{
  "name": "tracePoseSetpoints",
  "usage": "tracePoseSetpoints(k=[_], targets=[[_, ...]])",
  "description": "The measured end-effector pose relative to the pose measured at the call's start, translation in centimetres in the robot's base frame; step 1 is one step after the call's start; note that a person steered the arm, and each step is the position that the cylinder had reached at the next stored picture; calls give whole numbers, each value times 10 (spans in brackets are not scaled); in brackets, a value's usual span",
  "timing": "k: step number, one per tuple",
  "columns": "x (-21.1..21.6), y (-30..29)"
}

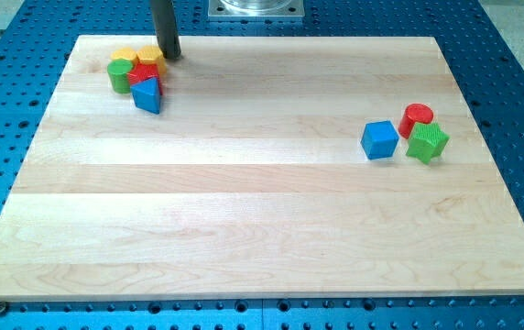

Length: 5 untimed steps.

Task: Push the hexagon into the red star

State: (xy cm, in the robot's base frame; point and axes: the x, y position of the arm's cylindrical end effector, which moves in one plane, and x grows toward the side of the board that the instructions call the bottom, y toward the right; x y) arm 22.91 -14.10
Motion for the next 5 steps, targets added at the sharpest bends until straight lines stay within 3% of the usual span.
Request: tracePoseSetpoints(k=[5], targets=[[21,-4]])
